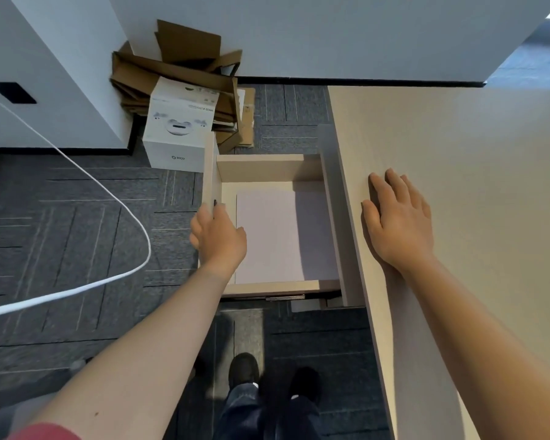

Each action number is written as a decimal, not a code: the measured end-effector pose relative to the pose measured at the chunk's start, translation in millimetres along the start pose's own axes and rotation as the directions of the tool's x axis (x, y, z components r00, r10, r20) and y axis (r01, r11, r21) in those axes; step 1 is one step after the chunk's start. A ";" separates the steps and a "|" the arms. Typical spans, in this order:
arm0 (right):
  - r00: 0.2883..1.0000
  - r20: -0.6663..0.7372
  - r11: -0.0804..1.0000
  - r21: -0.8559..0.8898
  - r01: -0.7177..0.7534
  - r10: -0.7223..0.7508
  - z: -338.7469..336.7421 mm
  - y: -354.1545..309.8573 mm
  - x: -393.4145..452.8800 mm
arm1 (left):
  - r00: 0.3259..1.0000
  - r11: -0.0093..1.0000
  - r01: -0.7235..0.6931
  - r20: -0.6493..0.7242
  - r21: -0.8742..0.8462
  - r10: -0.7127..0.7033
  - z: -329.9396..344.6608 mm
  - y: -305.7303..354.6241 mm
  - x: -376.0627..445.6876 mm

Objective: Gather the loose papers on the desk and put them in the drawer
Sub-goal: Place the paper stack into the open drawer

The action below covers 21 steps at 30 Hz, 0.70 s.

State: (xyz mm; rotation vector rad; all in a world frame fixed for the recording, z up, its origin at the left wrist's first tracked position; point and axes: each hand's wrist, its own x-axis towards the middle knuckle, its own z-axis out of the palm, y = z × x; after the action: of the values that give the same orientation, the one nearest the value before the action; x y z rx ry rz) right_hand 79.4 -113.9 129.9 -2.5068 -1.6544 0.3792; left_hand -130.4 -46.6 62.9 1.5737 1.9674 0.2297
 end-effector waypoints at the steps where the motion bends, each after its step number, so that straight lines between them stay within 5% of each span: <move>1: 1.000 0.004 1.000 0.000 0.000 0.000 -0.5 0.2 -0.9 | 0.998 0.998 0.056 0.011 -0.016 -0.055 -1.5 -1.3 0.3; 7: 1.000 0.022 1.000 0.005 0.001 -0.001 -4.0 0.8 0.8 | 0.947 0.910 0.320 0.078 -0.264 -0.310 -9.8 -3.7 22.2; 14: 0.998 0.057 1.000 -0.024 -0.005 0.006 -3.9 -1.2 -0.6 | 0.958 0.858 0.234 0.257 -0.457 -0.124 3.7 10.2 21.9; 21: 1.000 0.021 1.000 -0.013 -0.014 0.014 -1.7 -1.5 0.5 | 0.816 0.681 0.405 0.578 -0.610 0.032 23.2 39.9 11.1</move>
State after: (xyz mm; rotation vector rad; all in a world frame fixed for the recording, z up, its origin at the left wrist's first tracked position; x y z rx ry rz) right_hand 78.7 -112.8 131.8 -2.5337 -1.6530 0.3985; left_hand -86.0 -30.3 59.8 0.7683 1.3112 0.3547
